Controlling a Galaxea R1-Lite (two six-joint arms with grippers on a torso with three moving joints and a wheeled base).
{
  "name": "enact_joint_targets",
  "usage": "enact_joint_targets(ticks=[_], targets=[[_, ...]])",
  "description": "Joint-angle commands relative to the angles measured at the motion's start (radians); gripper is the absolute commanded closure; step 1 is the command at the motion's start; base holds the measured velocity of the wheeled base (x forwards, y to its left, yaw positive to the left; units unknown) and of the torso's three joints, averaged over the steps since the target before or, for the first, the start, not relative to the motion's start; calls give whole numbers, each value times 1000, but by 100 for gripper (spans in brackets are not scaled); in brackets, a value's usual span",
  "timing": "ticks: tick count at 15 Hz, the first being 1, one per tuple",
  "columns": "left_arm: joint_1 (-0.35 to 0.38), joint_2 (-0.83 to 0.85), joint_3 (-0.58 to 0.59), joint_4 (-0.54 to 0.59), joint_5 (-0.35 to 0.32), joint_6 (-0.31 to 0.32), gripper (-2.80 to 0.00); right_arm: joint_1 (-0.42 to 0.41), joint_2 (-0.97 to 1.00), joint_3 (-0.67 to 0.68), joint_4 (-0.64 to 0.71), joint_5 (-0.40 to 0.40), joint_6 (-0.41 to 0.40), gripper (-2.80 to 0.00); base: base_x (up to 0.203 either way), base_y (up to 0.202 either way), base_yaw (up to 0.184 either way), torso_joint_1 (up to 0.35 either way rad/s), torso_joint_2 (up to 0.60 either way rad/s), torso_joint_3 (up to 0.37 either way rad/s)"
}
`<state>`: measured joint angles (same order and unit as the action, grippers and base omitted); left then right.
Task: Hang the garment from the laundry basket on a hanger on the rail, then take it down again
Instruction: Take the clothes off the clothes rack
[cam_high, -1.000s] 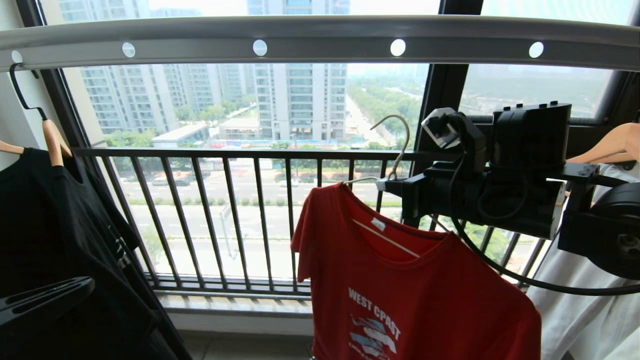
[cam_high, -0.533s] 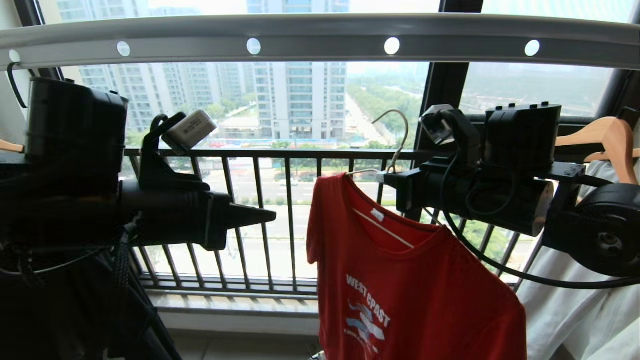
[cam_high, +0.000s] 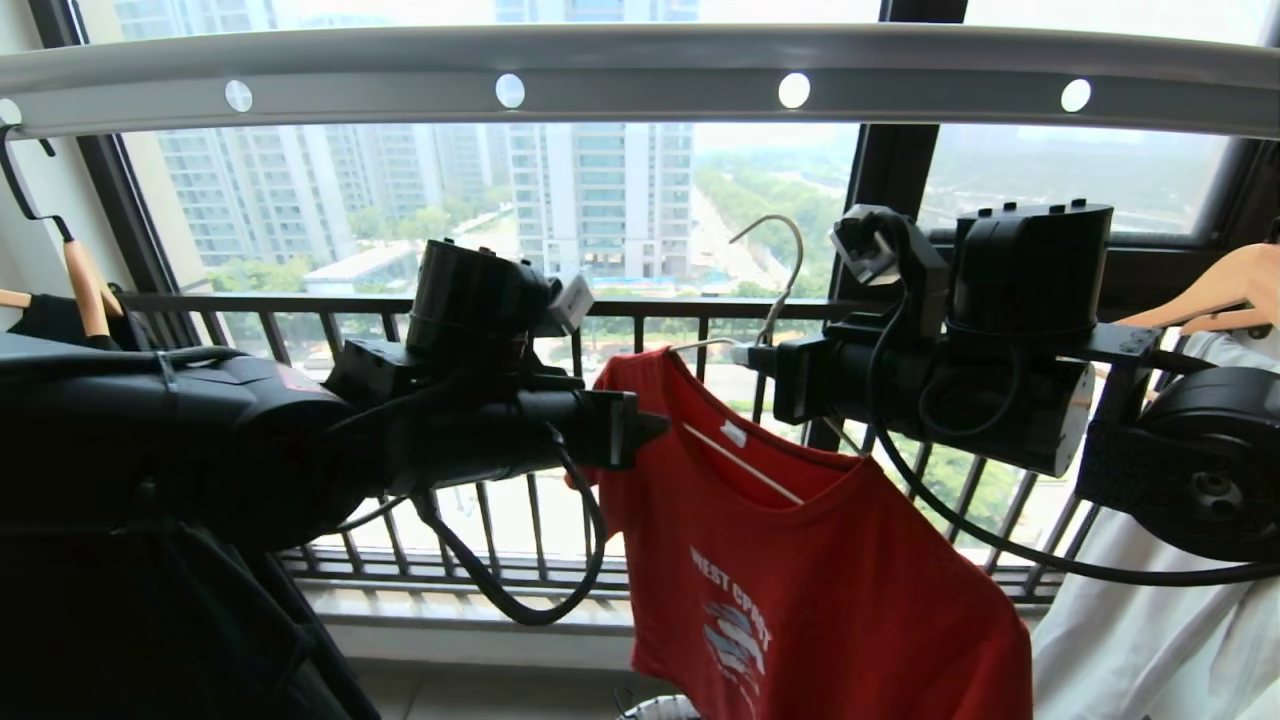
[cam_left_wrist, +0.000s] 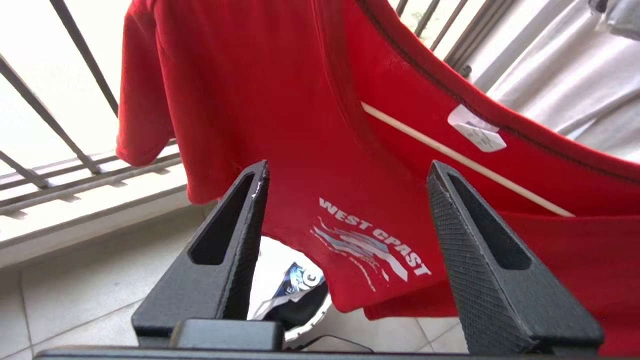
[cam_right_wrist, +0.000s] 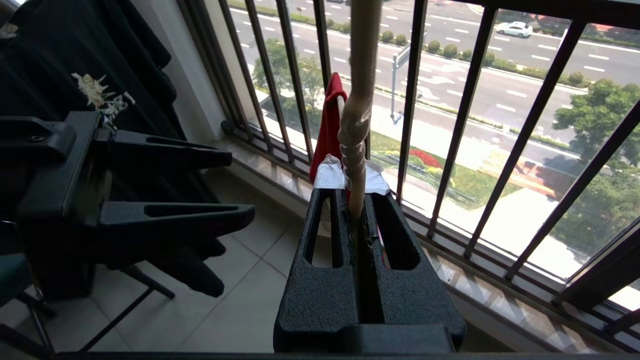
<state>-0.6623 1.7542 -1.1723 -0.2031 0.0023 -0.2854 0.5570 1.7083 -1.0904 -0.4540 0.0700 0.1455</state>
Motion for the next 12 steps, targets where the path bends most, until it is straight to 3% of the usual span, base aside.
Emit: enact_joint_targets(ticks=[1,6,12], targets=[[-37,36,0,-59,142,-8,-280,11,-9,6,-3,-1,2,0,0,0,0,0,0,0],[-54,67,-8,-128,321,2,-280,23,-32,7,-2,1,2,0,0,0,0,0,0,0],[-60,101,-7,-175,358,3,-280,55,-55,23,-2,1,2,0,0,0,0,0,0,0]])
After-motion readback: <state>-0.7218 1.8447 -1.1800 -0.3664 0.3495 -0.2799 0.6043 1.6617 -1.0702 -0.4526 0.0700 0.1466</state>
